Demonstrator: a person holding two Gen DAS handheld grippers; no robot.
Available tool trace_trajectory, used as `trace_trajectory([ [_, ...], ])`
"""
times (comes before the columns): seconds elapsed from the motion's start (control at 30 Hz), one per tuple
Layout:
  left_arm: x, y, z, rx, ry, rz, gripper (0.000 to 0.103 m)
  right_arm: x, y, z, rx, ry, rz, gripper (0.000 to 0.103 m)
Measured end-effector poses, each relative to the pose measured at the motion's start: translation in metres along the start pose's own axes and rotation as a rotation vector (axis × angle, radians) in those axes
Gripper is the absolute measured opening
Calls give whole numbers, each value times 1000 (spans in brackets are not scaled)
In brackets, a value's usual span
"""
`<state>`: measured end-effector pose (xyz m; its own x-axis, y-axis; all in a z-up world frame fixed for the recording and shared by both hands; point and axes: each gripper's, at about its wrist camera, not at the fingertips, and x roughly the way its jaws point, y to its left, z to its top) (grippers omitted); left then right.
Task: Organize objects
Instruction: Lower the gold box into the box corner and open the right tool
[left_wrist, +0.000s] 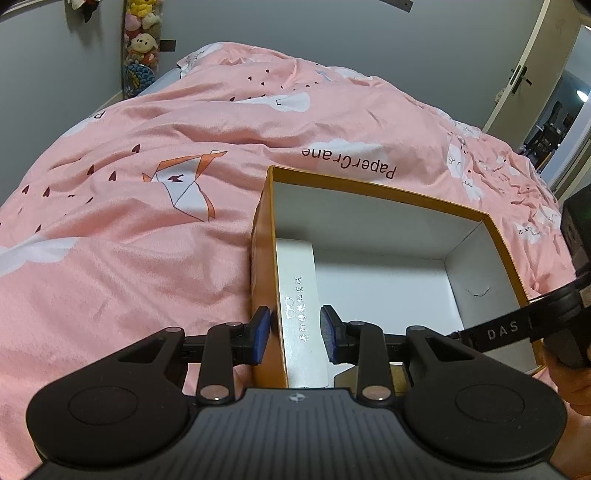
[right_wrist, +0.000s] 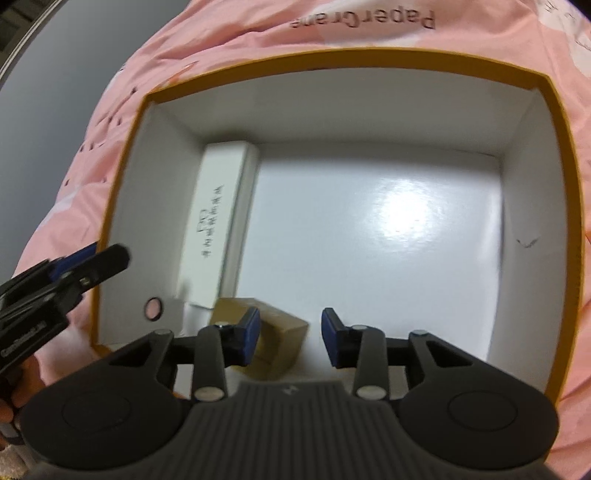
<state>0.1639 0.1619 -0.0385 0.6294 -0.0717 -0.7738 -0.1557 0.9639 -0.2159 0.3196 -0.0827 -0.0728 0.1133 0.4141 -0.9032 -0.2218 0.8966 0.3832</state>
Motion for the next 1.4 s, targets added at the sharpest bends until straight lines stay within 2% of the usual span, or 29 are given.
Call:
trace_trajectory([
  [0.1,0,0,0,-4,0,2,36,10,1,7,2,-7,13,37],
  [0.17,0,-1,0,-5,1,2,35,20,7,12,-25,6,12,31],
  [0.33,0,-1,1,-7,4,3,35,50,25,19,-114,119,37,21],
  [0.4,0,-1,1,-10,3,4,35,54,31,20,-154,120,32,21],
  [0.57,-2,1,1,-25,-3,-7,35,55,28,23,-126,114,45,22],
  [0.73,-7,4,1,-53,-18,-22,35,35,11,24,-102,57,-16,23],
  [0.87,-8,5,1,-70,-23,-23,35,26,-6,17,-87,55,-63,23],
  [1.07,-8,5,0,-74,-25,-21,35,43,5,0,-96,135,3,15],
  [1.13,-8,5,0,-76,-23,-21,35,48,14,-1,-124,144,-19,8],
  [1.23,-8,7,0,-82,-23,-20,35,54,17,-1,-133,153,-33,3],
  [1.4,-8,9,-2,-89,-25,-25,33,57,23,-1,-176,143,-57,3],
])
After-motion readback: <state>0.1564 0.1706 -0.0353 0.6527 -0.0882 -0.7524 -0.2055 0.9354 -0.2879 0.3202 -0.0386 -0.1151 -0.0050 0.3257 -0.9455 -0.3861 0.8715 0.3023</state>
